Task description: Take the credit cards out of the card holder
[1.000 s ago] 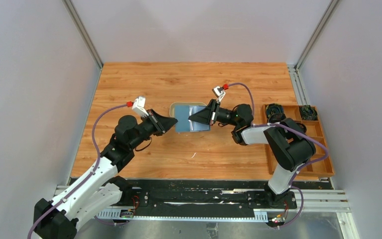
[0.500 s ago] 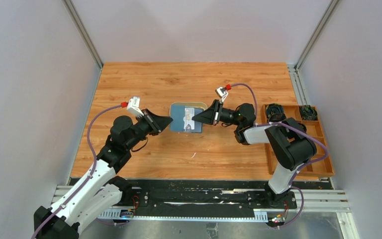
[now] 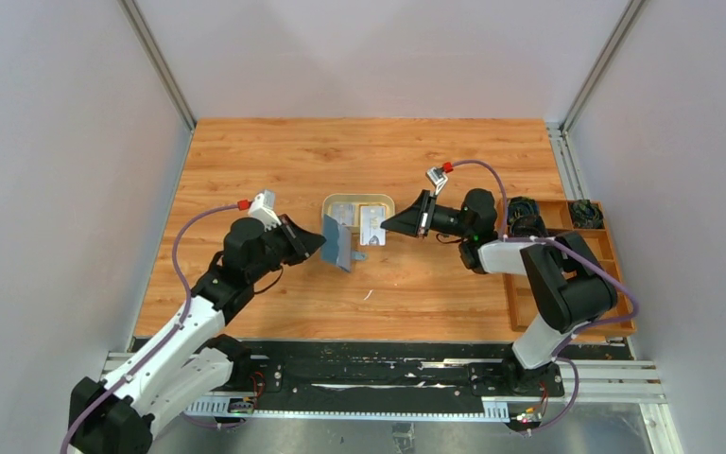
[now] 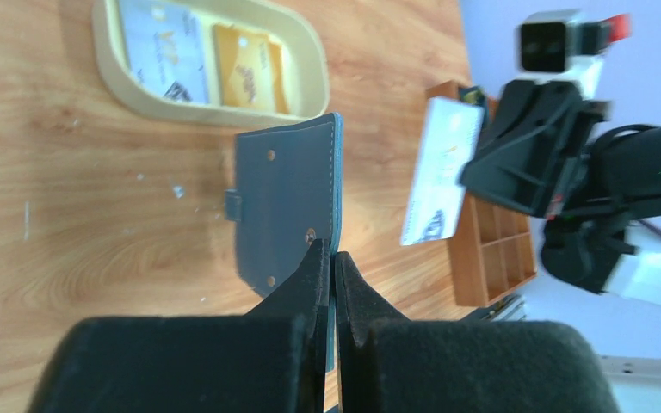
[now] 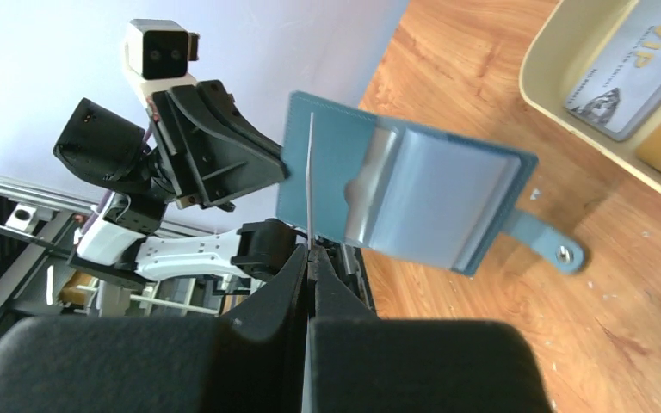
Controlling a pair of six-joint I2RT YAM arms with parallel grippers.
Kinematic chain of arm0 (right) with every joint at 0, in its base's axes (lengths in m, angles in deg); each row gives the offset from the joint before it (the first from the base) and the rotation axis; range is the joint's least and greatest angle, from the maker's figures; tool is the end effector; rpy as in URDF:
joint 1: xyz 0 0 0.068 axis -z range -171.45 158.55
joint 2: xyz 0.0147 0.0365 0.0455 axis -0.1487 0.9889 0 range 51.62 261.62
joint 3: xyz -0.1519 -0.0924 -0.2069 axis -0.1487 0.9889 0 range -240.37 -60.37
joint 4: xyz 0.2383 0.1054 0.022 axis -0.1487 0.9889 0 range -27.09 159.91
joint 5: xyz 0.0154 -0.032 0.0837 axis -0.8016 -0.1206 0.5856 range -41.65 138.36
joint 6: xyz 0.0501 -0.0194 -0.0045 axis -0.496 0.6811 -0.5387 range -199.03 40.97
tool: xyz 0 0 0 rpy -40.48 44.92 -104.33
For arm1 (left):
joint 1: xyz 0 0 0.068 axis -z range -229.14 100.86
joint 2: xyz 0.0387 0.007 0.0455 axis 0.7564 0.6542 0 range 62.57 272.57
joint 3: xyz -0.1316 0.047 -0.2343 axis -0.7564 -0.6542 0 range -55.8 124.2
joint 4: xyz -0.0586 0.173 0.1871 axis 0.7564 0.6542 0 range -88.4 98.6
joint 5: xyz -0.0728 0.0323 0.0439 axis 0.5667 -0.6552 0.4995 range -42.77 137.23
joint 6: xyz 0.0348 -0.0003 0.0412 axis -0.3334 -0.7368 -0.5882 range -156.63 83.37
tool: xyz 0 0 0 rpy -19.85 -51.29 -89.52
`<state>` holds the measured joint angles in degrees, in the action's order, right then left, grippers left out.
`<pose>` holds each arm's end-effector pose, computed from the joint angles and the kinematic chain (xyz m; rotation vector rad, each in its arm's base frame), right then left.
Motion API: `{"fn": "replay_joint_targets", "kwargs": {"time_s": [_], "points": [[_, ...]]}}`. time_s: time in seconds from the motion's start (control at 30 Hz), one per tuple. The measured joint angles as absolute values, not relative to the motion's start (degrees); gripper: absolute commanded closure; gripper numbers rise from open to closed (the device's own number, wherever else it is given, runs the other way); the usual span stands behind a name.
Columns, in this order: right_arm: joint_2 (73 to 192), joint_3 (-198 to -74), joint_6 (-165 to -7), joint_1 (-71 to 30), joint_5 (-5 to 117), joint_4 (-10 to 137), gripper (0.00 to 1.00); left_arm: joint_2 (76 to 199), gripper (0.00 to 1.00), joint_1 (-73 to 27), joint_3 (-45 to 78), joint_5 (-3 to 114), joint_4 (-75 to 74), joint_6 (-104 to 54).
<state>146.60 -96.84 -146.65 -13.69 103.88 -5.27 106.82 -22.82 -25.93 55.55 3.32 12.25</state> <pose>0.2804 0.1464 0.2147 -0.2923 1.7922 1.8637 0.1663 -0.0881 0.2647 -0.2811 1.9630 -1.0228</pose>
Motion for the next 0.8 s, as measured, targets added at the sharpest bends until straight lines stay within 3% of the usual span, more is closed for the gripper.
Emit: {"fn": "replay_joint_targets", "kwargs": {"time_s": [0.4,0.8], "points": [[142.27,-110.20,-127.28,-12.92,101.54,26.59,1.00,112.20,1.00,-23.12,-30.13,56.29,5.41,11.09],[152.41,-123.31,-121.40,-13.75,95.10,42.24,1.00,116.17,1.00,-24.33,-34.70,55.51,5.09,9.74]]}}
